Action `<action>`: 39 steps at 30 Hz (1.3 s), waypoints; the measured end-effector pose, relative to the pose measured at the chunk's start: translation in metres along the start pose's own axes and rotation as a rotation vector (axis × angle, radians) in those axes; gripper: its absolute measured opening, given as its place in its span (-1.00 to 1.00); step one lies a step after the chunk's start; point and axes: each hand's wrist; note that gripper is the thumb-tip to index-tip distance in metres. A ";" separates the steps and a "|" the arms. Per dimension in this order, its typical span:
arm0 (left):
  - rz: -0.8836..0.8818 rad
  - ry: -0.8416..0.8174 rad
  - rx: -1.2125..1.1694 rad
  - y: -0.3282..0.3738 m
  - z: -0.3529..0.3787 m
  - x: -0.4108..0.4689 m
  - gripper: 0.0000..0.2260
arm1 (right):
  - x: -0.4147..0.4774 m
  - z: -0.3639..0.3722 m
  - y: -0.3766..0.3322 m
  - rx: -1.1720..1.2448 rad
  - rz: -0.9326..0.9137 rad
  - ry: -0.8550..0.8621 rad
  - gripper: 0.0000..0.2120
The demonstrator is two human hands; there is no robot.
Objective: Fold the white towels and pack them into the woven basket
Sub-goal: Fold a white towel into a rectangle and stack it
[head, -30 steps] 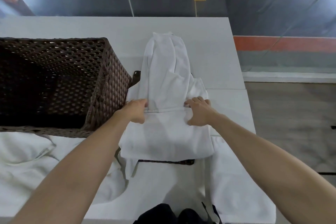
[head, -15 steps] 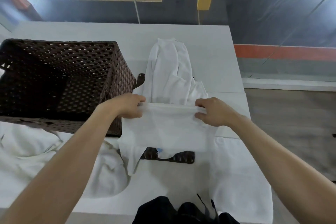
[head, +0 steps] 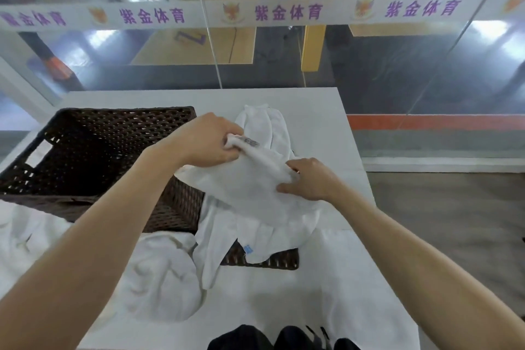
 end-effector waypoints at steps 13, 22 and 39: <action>-0.069 0.327 -0.083 -0.041 0.061 -0.003 -0.77 | 0.005 0.010 0.003 0.003 0.071 0.347 -0.76; -0.160 0.430 -0.452 -0.018 0.082 0.037 -0.66 | -0.020 -0.031 0.046 0.011 0.118 0.177 -0.74; -0.582 -0.078 -1.086 0.009 0.191 0.216 -0.50 | 0.065 -0.054 0.245 -0.189 0.192 0.143 -0.36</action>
Point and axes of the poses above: each hand's wrist, its own x-axis towards the middle knuckle, its own z-axis out of the palm, y = z × x, and after that the axes turned 2 degrees about z, right-handed
